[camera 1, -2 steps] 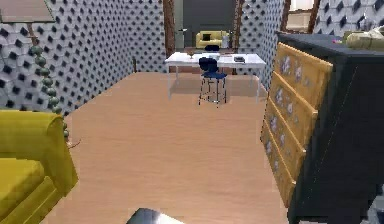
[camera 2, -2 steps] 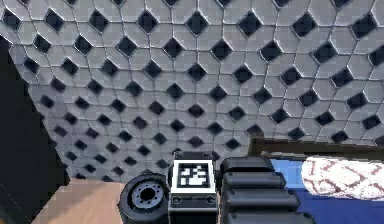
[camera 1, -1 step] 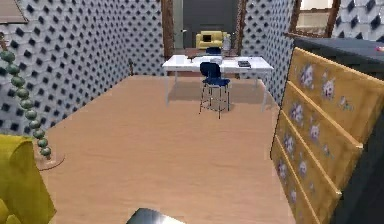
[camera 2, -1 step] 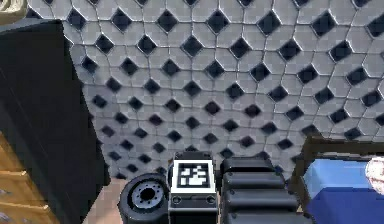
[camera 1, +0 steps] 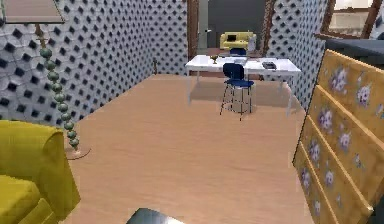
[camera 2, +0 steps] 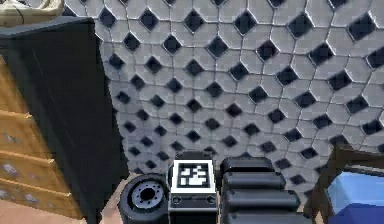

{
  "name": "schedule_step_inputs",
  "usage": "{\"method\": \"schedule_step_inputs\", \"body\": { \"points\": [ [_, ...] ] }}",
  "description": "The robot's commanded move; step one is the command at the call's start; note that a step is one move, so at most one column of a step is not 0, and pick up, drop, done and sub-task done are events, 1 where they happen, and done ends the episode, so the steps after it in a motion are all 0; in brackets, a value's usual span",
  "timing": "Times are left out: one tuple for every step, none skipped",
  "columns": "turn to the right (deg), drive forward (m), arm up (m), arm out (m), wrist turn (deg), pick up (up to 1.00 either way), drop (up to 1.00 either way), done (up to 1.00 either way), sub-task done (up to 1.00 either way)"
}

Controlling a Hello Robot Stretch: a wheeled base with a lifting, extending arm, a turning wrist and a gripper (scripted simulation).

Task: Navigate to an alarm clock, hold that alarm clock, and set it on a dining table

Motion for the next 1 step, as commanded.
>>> {"method": "schedule_step_inputs", "body": {
  "points": [
    [0.0,1.00,0.00,0.00,0.0,0.00,0.00,0.00,0.00]
  ]
}}
